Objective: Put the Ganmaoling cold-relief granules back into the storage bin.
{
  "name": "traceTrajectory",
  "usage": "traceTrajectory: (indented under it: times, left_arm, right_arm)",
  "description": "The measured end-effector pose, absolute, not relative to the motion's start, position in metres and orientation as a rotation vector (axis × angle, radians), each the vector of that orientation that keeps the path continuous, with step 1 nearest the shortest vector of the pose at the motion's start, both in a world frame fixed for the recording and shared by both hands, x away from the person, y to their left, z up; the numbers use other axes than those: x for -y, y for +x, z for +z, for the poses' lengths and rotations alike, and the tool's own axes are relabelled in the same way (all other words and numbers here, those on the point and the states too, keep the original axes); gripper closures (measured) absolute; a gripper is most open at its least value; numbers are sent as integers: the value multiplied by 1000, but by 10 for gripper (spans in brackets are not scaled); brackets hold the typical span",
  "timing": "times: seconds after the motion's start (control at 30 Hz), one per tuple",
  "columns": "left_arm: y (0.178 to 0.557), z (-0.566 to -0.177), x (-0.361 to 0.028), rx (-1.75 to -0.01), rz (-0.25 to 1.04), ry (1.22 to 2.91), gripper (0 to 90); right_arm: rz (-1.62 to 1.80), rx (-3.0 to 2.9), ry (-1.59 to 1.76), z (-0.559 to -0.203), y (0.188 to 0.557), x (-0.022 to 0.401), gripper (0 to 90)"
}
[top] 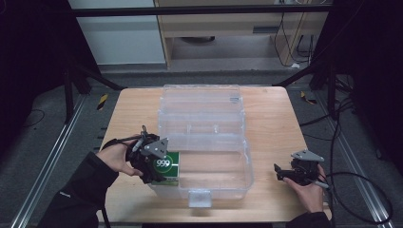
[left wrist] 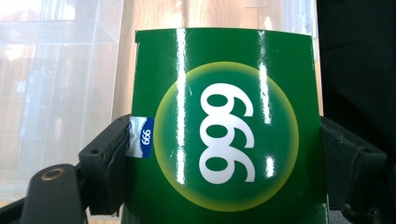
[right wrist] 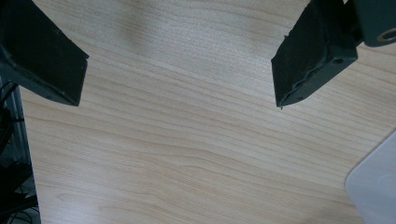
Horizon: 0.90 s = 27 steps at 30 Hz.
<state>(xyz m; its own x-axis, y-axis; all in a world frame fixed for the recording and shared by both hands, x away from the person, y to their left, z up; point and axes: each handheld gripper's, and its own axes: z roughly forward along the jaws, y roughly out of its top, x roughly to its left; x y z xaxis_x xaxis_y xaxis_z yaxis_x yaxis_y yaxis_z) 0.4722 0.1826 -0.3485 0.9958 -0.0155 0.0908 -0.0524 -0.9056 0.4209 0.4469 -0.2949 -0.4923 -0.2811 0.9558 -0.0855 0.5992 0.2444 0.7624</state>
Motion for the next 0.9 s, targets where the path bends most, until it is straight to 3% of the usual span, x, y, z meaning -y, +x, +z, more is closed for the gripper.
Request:
traceTrajectory:
  times: [0.9]
  left_arm:
    - [474,-343,-187,46,137,2632,162]
  right_arm:
    - [843,-1976,1413,-493,447,294,36]
